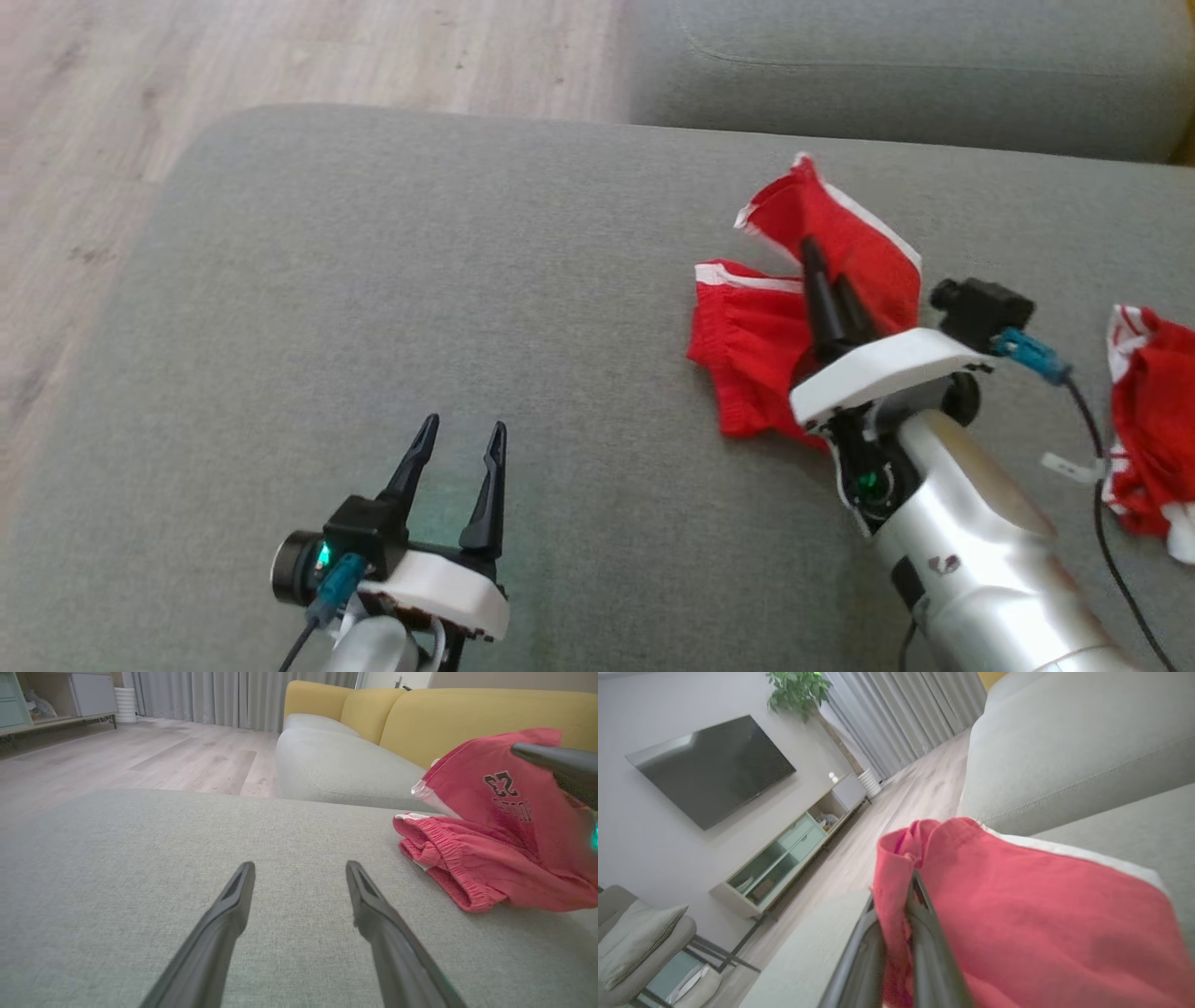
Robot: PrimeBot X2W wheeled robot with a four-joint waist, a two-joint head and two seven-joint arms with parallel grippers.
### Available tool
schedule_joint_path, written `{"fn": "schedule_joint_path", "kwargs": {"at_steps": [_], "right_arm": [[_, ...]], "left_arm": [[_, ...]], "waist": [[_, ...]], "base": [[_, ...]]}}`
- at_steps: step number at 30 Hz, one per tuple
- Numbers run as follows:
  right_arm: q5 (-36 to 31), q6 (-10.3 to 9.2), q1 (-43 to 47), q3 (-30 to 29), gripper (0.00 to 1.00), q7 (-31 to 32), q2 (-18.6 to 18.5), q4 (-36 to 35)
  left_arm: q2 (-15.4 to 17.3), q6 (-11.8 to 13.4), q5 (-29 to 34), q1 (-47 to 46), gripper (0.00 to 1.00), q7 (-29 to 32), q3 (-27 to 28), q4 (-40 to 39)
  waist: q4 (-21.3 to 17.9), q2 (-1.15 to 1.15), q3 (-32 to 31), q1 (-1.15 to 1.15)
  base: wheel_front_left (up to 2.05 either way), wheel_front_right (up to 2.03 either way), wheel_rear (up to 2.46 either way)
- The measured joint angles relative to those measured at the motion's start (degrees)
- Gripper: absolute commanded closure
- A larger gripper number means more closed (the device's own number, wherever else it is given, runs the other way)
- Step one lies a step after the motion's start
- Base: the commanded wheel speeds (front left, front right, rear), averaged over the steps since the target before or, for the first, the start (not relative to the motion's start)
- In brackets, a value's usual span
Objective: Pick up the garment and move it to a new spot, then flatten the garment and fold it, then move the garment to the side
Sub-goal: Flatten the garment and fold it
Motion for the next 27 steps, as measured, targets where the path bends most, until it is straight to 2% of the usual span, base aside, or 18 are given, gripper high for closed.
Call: {"fn": "schedule_joint_path", "kwargs": {"at_steps": [10,20,21,22,27], "right_arm": [[4.2,0.0,-0.3,10.4,1.0,0.0,-0.1,4.7],[3.9,0.0,-1.8,23.7,1.0,0.4,-0.1,9.7],[3.2,0.0,-2.2,24.8,0.65,0.6,-0.1,10.8],[2.5,0.0,-2.6,25.7,0.0,0.6,-0.1,11.9],[1.4,0.0,-3.0,28.2,0.0,0.6,-0.2,13.1]], "left_arm": [[0.4,0.3,0.0,0.1,0.0,0.4,-0.3,-0.3],[0.6,1.0,-0.6,0.1,0.0,0.5,-0.6,-0.9],[0.6,1.0,-0.6,0.1,0.0,0.5,-0.7,-0.9],[0.6,1.0,-0.6,0.1,0.0,0.5,-0.8,-0.9],[0.6,1.2,-0.6,0.1,0.0,0.5,-0.9,-0.9]], "waist": [[2.5,0.0,-0.5,0.0],[1.8,0.0,-0.2,0.0],[1.6,0.0,-0.2,0.0],[1.5,0.0,-0.2,0.0],[0.3,0.0,-0.4,0.0]], "base": [[0.0,0.0,0.0],[0.0,0.0,0.0],[0.0,0.0,0.0],[0.0,0.0,0.0],[0.0,0.0,0.0]]}}
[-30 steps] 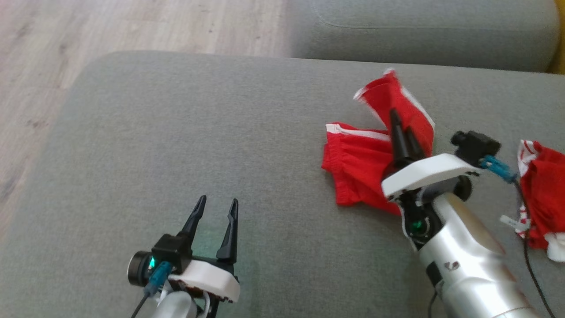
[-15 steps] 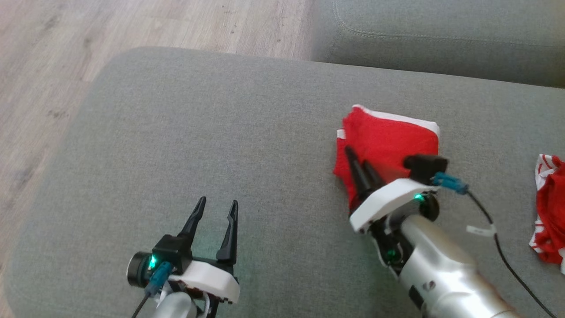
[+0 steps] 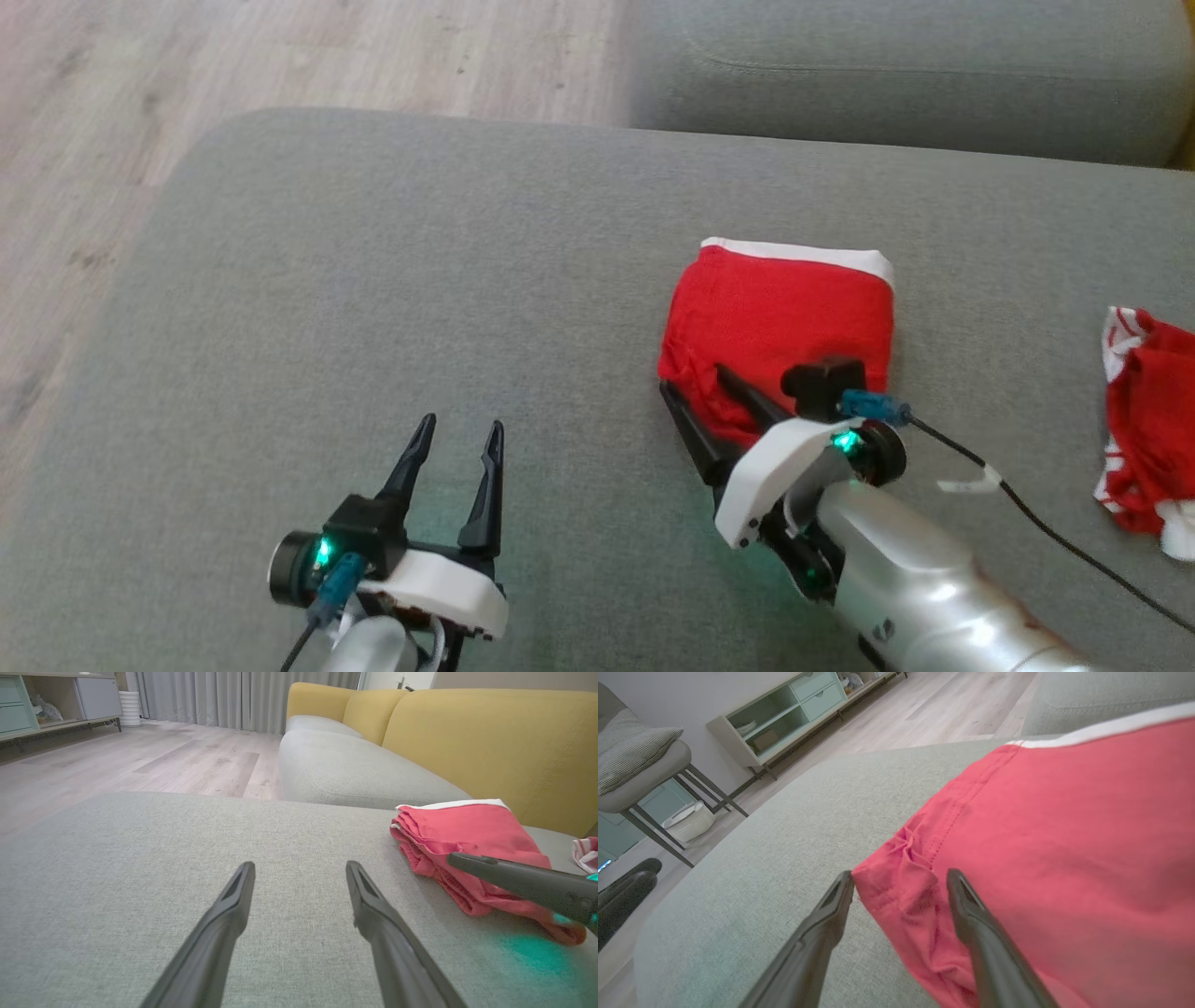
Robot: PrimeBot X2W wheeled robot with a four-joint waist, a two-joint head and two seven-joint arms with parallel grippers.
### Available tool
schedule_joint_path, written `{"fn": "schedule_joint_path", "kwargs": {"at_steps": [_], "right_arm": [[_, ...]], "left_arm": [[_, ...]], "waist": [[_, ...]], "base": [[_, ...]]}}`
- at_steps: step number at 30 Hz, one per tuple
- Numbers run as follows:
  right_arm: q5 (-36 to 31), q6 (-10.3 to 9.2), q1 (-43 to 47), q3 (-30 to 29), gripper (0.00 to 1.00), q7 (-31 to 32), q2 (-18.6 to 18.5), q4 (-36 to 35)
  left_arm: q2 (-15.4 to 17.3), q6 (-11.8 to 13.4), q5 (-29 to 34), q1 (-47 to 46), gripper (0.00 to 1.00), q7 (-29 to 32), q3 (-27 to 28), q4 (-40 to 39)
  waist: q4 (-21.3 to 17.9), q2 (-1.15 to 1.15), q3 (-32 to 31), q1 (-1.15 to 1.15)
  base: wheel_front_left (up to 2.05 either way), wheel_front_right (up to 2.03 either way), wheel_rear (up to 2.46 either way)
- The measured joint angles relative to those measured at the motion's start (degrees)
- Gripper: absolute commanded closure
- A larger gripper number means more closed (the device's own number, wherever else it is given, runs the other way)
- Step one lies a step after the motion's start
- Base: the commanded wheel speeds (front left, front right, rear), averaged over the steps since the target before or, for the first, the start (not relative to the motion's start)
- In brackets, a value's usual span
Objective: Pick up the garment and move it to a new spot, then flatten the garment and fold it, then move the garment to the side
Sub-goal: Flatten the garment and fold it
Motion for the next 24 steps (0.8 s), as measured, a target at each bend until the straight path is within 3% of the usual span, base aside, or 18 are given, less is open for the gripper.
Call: {"fn": "schedule_joint_path", "kwargs": {"at_steps": [5,11,18,24], "right_arm": [[-4.1,0.0,-1.9,-3.5,0.0,-0.6,0.0,-0.6],[-16.2,0.0,-0.5,-21.8,0.0,-0.6,-0.4,-10.8],[-32.3,0.0,13.7,-43.2,0.0,-0.7,-1.0,-25.5],[-36.9,0.0,24.0,-51.2,0.0,-0.7,-0.2,-33.9]], "left_arm": [[0.1,0.4,-0.6,-0.1,0.0,-0.1,0.5,-1.1],[0.1,0.9,-1.1,-0.2,0.0,-0.6,2.2,-3.5],[0.1,1.3,-1.2,-0.1,0.0,-0.7,4.3,-5.4],[-0.4,1.3,-1.2,1.6,0.0,-0.8,6.2,-7.1]], "waist": [[-1.8,0.0,-0.6,0.0],[-4.6,0.0,-1.6,0.0],[-7.8,0.0,-2.5,0.0],[-9.8,0.0,-2.7,0.0]], "base": [[0.0,0.0,0.0],[0.0,0.0,0.0],[0.0,0.0,0.0],[0.0,0.0,0.0]]}}
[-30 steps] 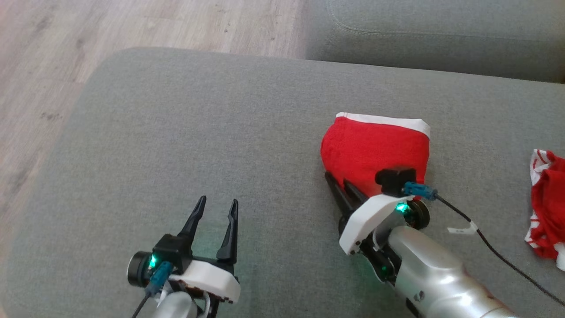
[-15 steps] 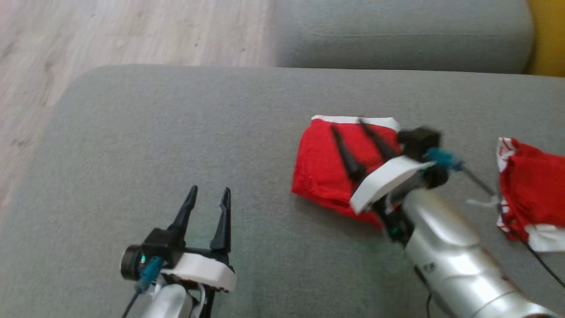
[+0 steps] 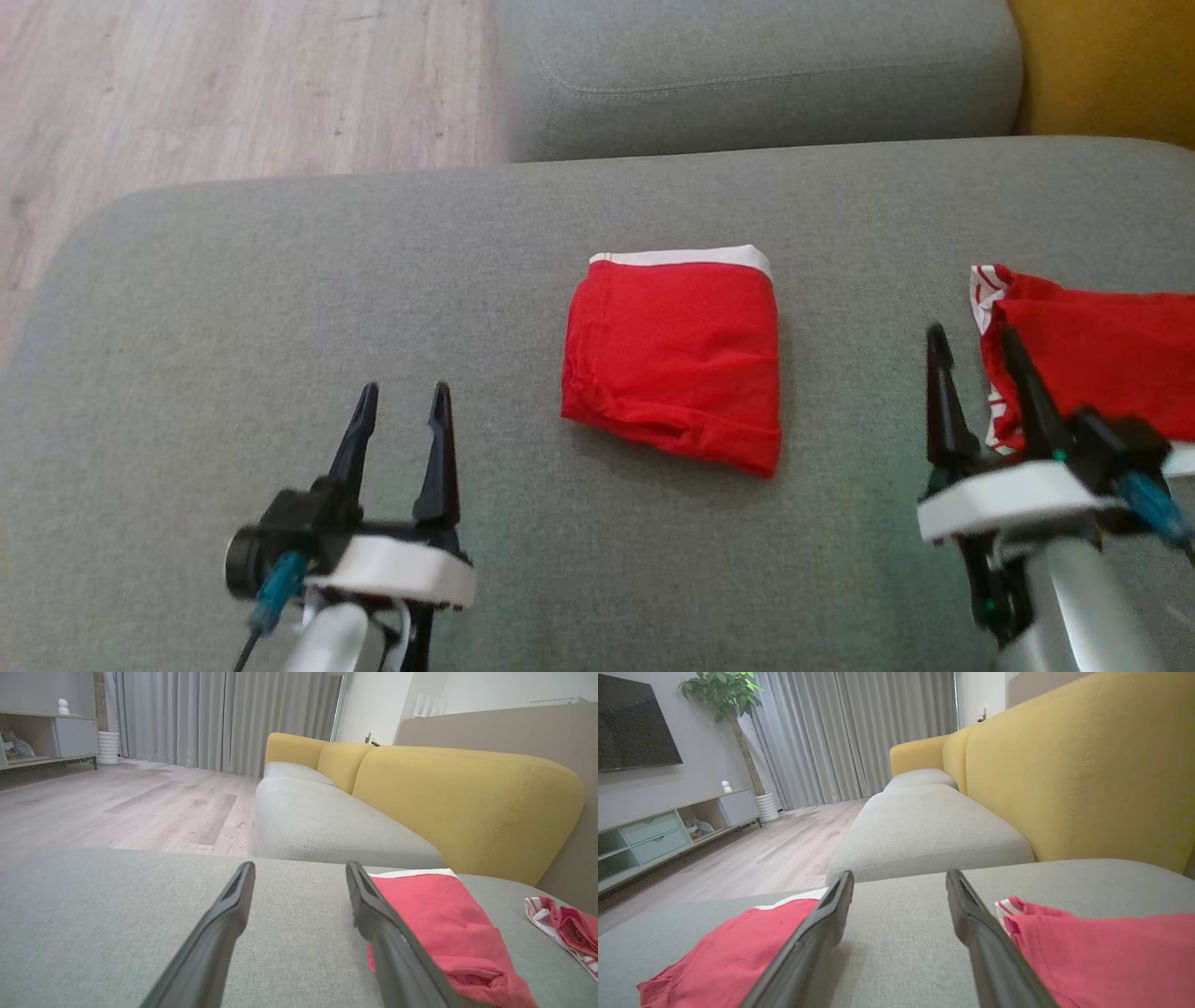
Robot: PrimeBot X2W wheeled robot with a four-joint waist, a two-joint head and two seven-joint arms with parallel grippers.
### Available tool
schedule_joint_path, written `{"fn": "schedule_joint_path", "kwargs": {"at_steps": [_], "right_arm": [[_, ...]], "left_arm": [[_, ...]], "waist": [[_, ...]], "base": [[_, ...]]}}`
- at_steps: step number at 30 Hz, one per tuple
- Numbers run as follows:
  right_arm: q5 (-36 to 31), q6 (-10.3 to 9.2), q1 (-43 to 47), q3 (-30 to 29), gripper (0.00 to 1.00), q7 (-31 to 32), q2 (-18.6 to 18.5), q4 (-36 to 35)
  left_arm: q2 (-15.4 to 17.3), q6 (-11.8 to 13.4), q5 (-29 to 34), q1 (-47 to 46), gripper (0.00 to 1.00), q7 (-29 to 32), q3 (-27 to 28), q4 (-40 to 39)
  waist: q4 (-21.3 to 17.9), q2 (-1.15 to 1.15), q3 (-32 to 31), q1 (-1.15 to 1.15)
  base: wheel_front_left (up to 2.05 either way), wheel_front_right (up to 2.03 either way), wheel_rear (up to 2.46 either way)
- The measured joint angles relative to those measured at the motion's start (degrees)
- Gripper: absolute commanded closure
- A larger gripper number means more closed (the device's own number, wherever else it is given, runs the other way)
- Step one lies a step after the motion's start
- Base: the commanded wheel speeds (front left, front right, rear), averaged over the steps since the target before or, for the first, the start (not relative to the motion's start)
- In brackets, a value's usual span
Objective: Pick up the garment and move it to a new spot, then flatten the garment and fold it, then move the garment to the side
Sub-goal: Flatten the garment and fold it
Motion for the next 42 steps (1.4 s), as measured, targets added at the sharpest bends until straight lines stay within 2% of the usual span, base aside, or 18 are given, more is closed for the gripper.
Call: {"fn": "schedule_joint_path", "kwargs": {"at_steps": [6,15,16,17,21,26,29,30,33,37,39,42], "right_arm": [[2.4,0.0,4.7,-1.1,0.0,0.0,0.7,-3.6],[1.9,0.0,3.4,0.0,0.0,0.0,0.7,-4.3],[1.8,0.0,2.6,0.3,0.31,0.0,0.7,-4.1],[1.8,0.0,1.5,0.8,1.0,0.0,0.7,-3.7],[1.8,0.0,-3.1,1.4,1.0,0.0,0.7,-1.3],[0.4,0.0,-11.9,4.1,1.0,0.5,0.6,4.9],[0.2,0.0,-16.6,7.0,1.0,1.1,0.6,10.1],[0.2,0.0,-19.0,8.7,1.0,1.8,0.5,14.3],[-0.2,0.0,-21.5,10.3,1.0,2.5,0.5,21.2],[-1.4,0.0,-24.5,8.0,1.0,2.0,0.5,30.7],[-2.1,0.0,-26.5,7.4,1.0,1.2,0.4,33.5],[1.1,0.0,-27.4,10.3,1.0,0.5,-0.1,34.3]], "left_arm": [[-0.7,-1.8,-0.5,2.5,0.0,0.0,2.5,-0.7],[-1.3,-3.5,1.6,1.4,0.0,0.0,4.0,-1.1],[-1.3,-3.5,1.8,1.1,0.0,0.0,4.0,-1.1],[-1.4,-3.6,1.9,0.7,0.0,0.0,3.9,-1.1],[-1.4,-4.5,2.3,-0.5,0.0,0.0,3.8,-1.1],[-1.5,-5.1,2.4,-3.0,0.0,0.0,3.7,-0.9],[-1.6,-5.5,2.3,-4.1,0.0,0.0,3.3,-0.7],[-1.6,-5.5,2.0,-4.6,0.0,0.0,2.7,-0.6],[-1.6,-5.4,1.4,-5.3,0.0,0.0,1.8,-0.5],[-1.7,-5.2,1.2,-5.8,0.0,0.0,1.5,-0.4],[-1.7,-4.9,1.2,-5.9,0.0,0.0,0.9,-0.3],[-1.7,-4.9,1.2,-6.0,0.0,0.0,0.5,-0.1]], "waist": [[-0.8,0.0,0.9,0.0],[0.5,0.0,3.6,0.0],[0.8,0.0,4.1,0.0],[1.1,0.0,4.6,0.0],[2.1,0.0,6.6,0.01],[4.3,0.0,10.3,0.02],[5.9,0.0,12.2,0.02],[7.0,0.0,13.3,0.02],[8.5,0.0,14.6,0.02],[9.8,0.0,15.4,0.01],[10.1,0.0,15.2,0.0],[10.1,0.0,14.7,0.01]], "base": [[0.0,0.0,0.0],[0.0,0.0,0.0],[0.0,0.0,0.0],[0.0,0.0,0.0],[0.0,0.0,0.0],[0.0,0.0,0.0],[0.0,0.0,0.0],[0.0,0.0,0.0],[0.0,0.0,0.0],[0.0,0.0,0.0],[0.0,0.0,0.0],[0.0,0.0,0.0]]}}
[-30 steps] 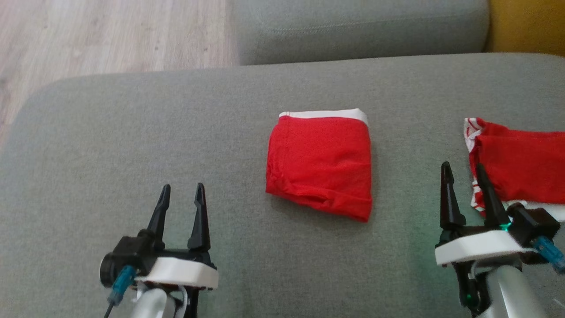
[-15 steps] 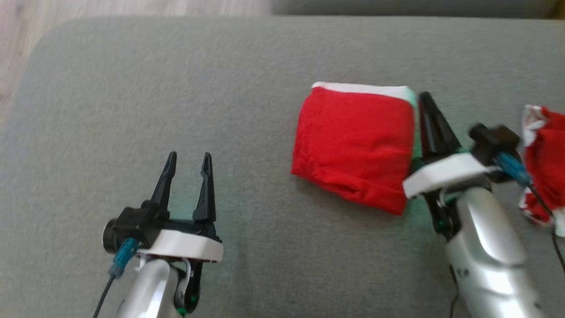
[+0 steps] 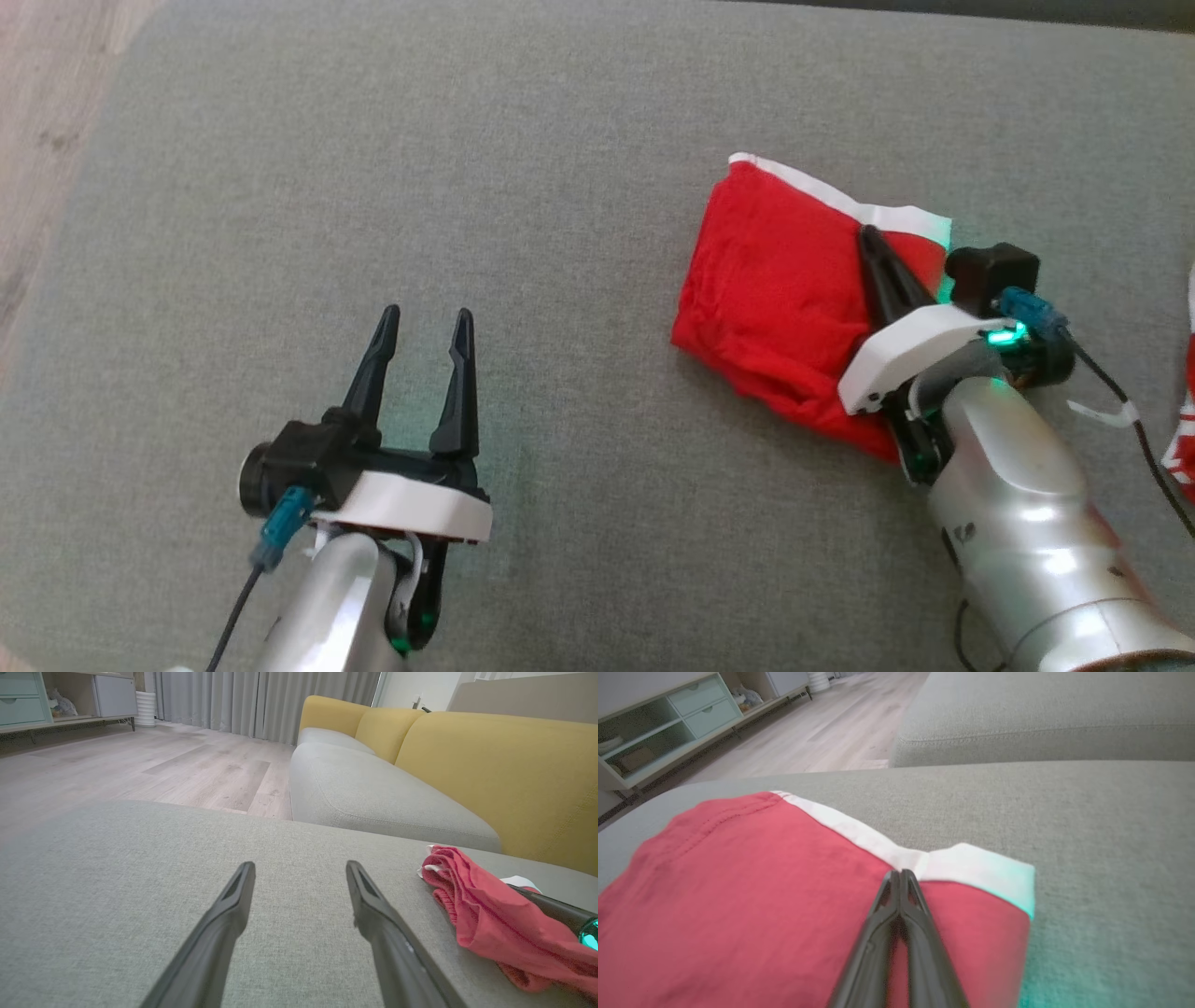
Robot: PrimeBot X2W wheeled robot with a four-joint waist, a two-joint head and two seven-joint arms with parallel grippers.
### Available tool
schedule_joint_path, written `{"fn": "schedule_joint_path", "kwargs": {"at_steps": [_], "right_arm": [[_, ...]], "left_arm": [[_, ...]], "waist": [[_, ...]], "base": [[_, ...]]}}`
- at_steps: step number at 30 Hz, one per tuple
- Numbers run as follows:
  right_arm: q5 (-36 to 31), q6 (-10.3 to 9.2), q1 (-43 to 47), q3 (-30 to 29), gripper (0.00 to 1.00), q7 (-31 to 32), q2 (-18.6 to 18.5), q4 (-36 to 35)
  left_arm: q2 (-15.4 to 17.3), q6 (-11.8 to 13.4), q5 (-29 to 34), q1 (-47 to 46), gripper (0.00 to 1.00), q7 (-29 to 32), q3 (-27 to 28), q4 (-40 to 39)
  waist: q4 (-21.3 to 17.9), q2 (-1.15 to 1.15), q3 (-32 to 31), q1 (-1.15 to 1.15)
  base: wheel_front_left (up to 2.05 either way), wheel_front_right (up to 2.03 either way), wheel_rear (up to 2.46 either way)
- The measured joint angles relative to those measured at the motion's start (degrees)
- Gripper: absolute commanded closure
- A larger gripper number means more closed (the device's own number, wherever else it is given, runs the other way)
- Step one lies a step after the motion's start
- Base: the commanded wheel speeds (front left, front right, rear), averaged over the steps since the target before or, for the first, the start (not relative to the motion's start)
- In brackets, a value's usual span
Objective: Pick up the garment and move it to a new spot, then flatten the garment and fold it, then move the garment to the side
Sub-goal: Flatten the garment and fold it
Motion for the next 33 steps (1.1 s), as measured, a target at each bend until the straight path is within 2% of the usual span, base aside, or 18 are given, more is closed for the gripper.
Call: {"fn": "schedule_joint_path", "kwargs": {"at_steps": [9,14,17,21,27,30,33], "right_arm": [[7.2,0.0,0.0,11.4,1.0,-0.5,-0.1,-7.1],[8.6,0.0,0.4,18.6,1.0,1.1,-0.1,-3.3],[12.0,0.0,1.1,23.3,1.0,2.9,-0.2,-2.6],[13.3,0.0,0.9,25.8,1.0,3.1,-0.2,-1.3],[14.9,0.0,0.8,24.7,1.0,0.5,-0.2,-0.4],[14.7,0.0,0.8,20.3,1.0,-0.2,-0.2,-1.0],[11.0,0.0,1.0,11.5,1.0,-0.4,-0.1,-6.0]], "left_arm": [[0.0,0.0,-0.1,0.0,0.0,0.0,-0.6,0.7],[0.0,0.4,-0.9,0.1,0.0,0.0,-1.3,0.8],[0.0,0.4,-1.0,0.1,0.0,0.0,-1.4,0.8],[0.0,0.7,-1.0,0.2,0.0,0.0,-1.2,0.8],[0.0,0.9,-0.9,1.0,0.0,0.0,-0.2,0.8],[0.0,0.9,-0.9,1.0,0.0,0.0,0.4,0.7],[0.0,0.9,-0.6,1.2,0.0,0.0,1.6,0.4]], "waist": [[-0.1,0.0,-2.3,-0.01],[1.2,0.0,-2.6,-0.01],[1.8,0.0,-2.6,-0.01],[1.6,0.0,-2.8,-0.01],[-0.3,0.0,-3.7,-0.01],[-1.7,0.0,-4.4,-0.01],[-3.3,0.0,-5.2,-0.01]], "base": [[0.0,0.0,0.0],[0.0,0.0,0.0],[0.0,0.0,0.0],[0.0,0.0,0.0],[0.0,0.0,0.0],[0.0,0.0,0.0],[0.0,0.0,0.0]]}}
